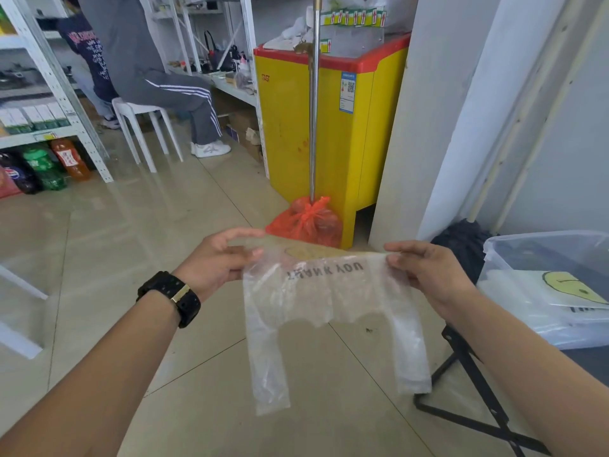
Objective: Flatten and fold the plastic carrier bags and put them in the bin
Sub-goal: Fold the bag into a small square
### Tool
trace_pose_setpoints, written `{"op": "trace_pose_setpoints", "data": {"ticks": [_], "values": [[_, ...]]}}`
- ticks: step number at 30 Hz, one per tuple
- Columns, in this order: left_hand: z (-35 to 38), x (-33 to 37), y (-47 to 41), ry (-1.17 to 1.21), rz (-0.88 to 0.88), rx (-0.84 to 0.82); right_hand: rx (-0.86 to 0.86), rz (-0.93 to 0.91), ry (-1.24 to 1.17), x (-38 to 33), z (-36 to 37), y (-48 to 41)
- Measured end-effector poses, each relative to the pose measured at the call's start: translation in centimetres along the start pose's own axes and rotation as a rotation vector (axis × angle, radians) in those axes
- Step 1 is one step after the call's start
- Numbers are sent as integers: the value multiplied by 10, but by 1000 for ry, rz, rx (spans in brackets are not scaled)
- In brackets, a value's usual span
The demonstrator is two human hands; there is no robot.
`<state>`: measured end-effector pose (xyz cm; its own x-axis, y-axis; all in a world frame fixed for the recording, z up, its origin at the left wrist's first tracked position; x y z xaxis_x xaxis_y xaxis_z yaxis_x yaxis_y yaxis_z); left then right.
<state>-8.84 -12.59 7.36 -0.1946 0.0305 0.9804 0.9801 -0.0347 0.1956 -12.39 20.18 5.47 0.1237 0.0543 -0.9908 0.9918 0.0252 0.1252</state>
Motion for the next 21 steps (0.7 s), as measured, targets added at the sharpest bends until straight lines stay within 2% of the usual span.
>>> {"op": "trace_pose_setpoints", "data": {"ticks": [4, 8, 11, 14, 17, 19, 21], "values": [[-3, -1, 2, -126, 25, 2, -19, -6, -12, -1, -3, -2], [-11, 6, 4, -27, 101, 137, 10, 3, -82, -2, -9, -3], [-3, 5, 5, 79, 73, 27, 33, 34, -165, 2, -9, -2], [3, 1, 6, -38, 36, -28, 32, 72, -225, 6, -7, 0], [-2, 5, 7, -103, 74, 109, 42, 86, -226, 6, -9, 1], [-8, 6, 7, -53, 98, 198, 55, 83, -214, 4, -11, 1], [-9, 8, 7, 39, 108, 208, 59, 82, -197, 4, -12, 2]]}}
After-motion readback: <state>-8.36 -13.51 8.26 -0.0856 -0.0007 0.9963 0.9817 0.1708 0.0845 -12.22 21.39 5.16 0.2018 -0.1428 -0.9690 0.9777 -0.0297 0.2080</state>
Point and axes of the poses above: each hand's wrist, its own y-axis away from the middle knuckle, its own z-axis out of the palm, x = y × z, the point moved 7 cm from there along -y, towards the middle knuckle, and after that the axes turned 3 degrees about -z, right-handed, at the moved point
